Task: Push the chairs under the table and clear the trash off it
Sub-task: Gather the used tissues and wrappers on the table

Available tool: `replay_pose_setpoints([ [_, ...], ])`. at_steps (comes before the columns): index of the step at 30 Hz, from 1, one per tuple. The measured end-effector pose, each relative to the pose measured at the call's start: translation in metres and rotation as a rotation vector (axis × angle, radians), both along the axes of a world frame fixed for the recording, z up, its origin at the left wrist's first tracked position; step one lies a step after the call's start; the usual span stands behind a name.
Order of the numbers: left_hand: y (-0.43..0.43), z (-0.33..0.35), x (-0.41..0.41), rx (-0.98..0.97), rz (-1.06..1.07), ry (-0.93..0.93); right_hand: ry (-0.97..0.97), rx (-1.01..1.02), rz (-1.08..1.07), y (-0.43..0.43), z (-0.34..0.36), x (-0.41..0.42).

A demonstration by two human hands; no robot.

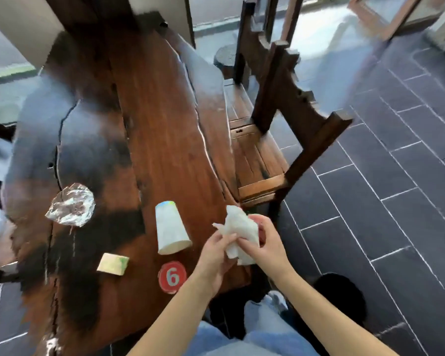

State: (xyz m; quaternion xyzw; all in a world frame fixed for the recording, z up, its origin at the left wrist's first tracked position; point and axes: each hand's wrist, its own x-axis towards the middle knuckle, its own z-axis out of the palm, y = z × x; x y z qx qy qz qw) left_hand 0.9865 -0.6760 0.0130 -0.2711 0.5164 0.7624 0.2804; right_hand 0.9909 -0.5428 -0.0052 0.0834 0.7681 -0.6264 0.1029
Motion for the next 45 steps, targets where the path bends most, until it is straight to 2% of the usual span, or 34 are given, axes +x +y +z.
replay_pose_setpoints([
  [2,0.047,-0.013,0.0,-0.133,-0.14,-0.003,-0.126,-0.097,-0.081,0.05,-0.012,0.016],
  [5,0.113,-0.037,0.004,-0.283,-0.343,0.053,-0.205,-0.193,-0.219,0.112,-0.035,0.047],
  [11,0.214,-0.095,0.034,-0.287,-0.868,-0.051,-0.347,-0.356,-0.568,0.196,-0.083,0.117],
  [15,0.255,-0.156,0.065,-0.53,-0.957,0.04,-0.599,-0.37,-0.72,0.224,-0.14,0.16],
  [19,0.283,-0.203,0.093,-0.612,-1.017,-0.045,-0.794,-0.246,-0.889,0.229,-0.206,0.193],
  [24,0.339,-0.267,0.097,-0.72,-1.158,-0.091,-0.752,-0.197,-1.203,0.261,-0.254,0.198],
  [28,0.394,-0.316,0.088,-0.722,-1.279,-0.08,-0.718,-0.219,-1.268,0.295,-0.282,0.194],
  [33,0.442,-0.326,0.078,-0.66,-1.404,-0.469,-0.836,-0.288,-1.208,0.327,-0.308,0.191],
  [35,0.445,-0.322,0.074,-0.686,-1.463,-0.504,-0.91,-0.306,-1.197,0.334,-0.312,0.193],
  [39,0.434,-0.315,0.073,-0.706,-1.598,-0.342,-0.944,-0.292,-1.179,0.342,-0.312,0.198],
  [45,0.404,-0.292,0.071,-0.785,-1.77,0.111,-0.871,-0.215,-1.071,0.327,-0.292,0.189],
])
